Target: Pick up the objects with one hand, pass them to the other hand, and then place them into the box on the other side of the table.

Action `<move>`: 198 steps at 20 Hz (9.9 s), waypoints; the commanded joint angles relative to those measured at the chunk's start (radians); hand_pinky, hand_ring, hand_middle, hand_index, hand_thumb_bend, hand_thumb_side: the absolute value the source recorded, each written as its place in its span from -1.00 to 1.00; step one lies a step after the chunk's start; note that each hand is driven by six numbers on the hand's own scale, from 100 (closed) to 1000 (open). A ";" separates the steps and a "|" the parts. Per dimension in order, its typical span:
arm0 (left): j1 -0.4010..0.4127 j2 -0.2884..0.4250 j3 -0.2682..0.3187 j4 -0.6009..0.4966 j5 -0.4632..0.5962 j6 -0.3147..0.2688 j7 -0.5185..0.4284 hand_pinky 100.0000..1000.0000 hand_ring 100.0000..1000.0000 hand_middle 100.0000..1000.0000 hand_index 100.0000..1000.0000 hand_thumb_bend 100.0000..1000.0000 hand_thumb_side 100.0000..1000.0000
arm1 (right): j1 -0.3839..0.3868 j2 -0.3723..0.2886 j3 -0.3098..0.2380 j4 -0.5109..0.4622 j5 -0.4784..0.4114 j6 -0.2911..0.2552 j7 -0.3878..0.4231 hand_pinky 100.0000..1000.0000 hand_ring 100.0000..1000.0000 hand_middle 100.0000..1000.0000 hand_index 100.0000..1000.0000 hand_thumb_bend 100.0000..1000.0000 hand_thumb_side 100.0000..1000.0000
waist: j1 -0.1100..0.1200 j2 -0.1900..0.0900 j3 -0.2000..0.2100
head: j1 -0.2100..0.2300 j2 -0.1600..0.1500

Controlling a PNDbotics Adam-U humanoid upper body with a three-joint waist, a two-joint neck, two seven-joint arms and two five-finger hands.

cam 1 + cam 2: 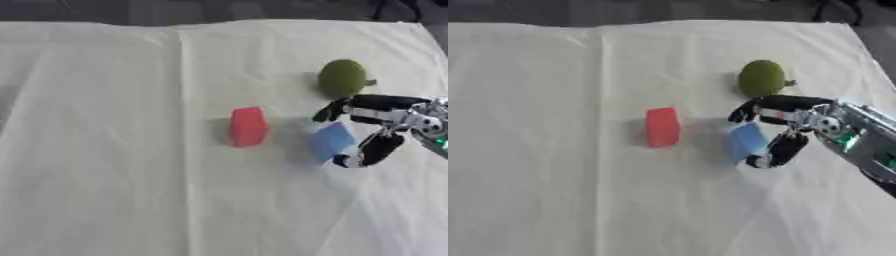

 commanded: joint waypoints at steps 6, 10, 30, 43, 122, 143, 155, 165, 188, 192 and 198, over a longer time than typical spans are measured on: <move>-0.011 0.029 0.010 -0.021 0.003 0.001 0.002 0.34 0.26 0.28 0.45 -0.81 0.33 | -0.004 -0.011 -0.017 0.008 0.028 -0.003 0.019 0.89 0.59 0.39 0.59 -0.49 -1.00 | 0.005 0.001 0.005 | -0.015 -0.016; -0.010 0.029 0.011 -0.021 0.005 0.000 0.005 0.34 0.26 0.28 0.44 -0.81 0.33 | 0.001 -0.002 -0.016 0.009 0.046 0.008 -0.012 0.85 0.47 0.04 0.32 -0.54 -1.00 | 0.004 0.001 0.006 | -0.016 -0.018; -0.049 0.103 0.016 -0.057 -0.034 0.014 -0.024 0.36 0.29 0.31 0.47 -0.79 0.05 | -0.090 -0.041 -0.072 -0.014 -0.240 -0.009 -0.506 0.46 0.22 -0.32 0.00 -0.71 -1.00 | 0.027 -0.087 -0.025 | 0.010 0.033; -0.441 0.283 -0.142 -0.050 -0.174 0.194 -0.395 0.43 0.36 0.37 0.52 -0.61 -0.41 | -0.375 0.131 0.109 -0.014 -0.449 0.124 -0.696 0.20 0.15 -0.28 0.04 -1.00 -1.00 | 0.079 -0.139 -0.004 | -0.020 0.063; -0.795 -0.225 -0.691 0.308 -0.775 0.408 -1.139 0.48 0.42 0.37 0.56 -0.05 -0.78 | -0.580 0.350 0.418 -0.014 -0.218 0.235 -0.532 0.08 0.08 -0.26 0.06 -0.96 -1.00 | 0.083 -0.109 0.048 | -0.046 0.037; -0.778 -0.262 -0.699 0.409 -0.682 0.356 -1.072 0.37 0.20 0.09 0.24 -0.63 -1.00 | -0.576 0.353 0.422 -0.014 -0.229 0.168 -0.531 0.05 0.06 -0.26 0.06 -0.99 -1.00 | 0.091 -0.106 0.034 | -0.044 0.032; -0.776 -0.279 -0.696 0.426 -0.685 0.351 -1.009 0.30 -0.04 -0.32 -0.15 -0.74 -1.00 | -0.567 0.351 0.418 -0.014 -0.175 0.050 -0.477 0.30 0.34 0.06 0.40 -0.48 -1.00 | 0.090 -0.109 0.026 | -0.039 0.031; -0.779 -0.280 -0.697 0.411 -0.730 0.362 -1.033 0.25 -0.10 -0.43 -0.23 -0.44 -1.00 | -0.561 0.352 0.415 -0.014 -0.083 -0.006 -0.426 0.40 0.54 0.38 0.71 -0.11 -1.00 | 0.088 -0.112 0.027 | -0.041 0.032; -0.782 -0.193 -0.671 0.324 -0.781 0.360 -1.256 0.24 -0.14 -0.46 -0.27 -0.16 -1.00 | -0.542 0.326 0.399 -0.014 0.068 0.324 -0.481 0.52 0.78 0.65 0.94 0.13 -0.93 | 0.090 -0.119 0.028 | -0.057 0.031; -0.768 -0.184 -0.654 0.334 -0.791 0.365 -1.251 0.23 -0.14 -0.46 -0.27 -0.19 -1.00 | -0.536 0.324 0.409 -0.014 0.079 0.398 -0.479 0.53 0.79 0.66 0.95 0.12 -0.88 | 0.087 -0.121 0.028 | -0.056 0.030; -0.741 -0.112 -0.599 0.327 -0.796 0.368 -1.206 0.24 -0.16 -0.47 -0.26 -0.29 -1.00 | -0.508 0.335 0.428 -0.014 0.081 0.377 -0.459 0.53 0.78 0.65 0.94 0.11 -0.83 | 0.082 -0.131 0.018 | -0.035 0.048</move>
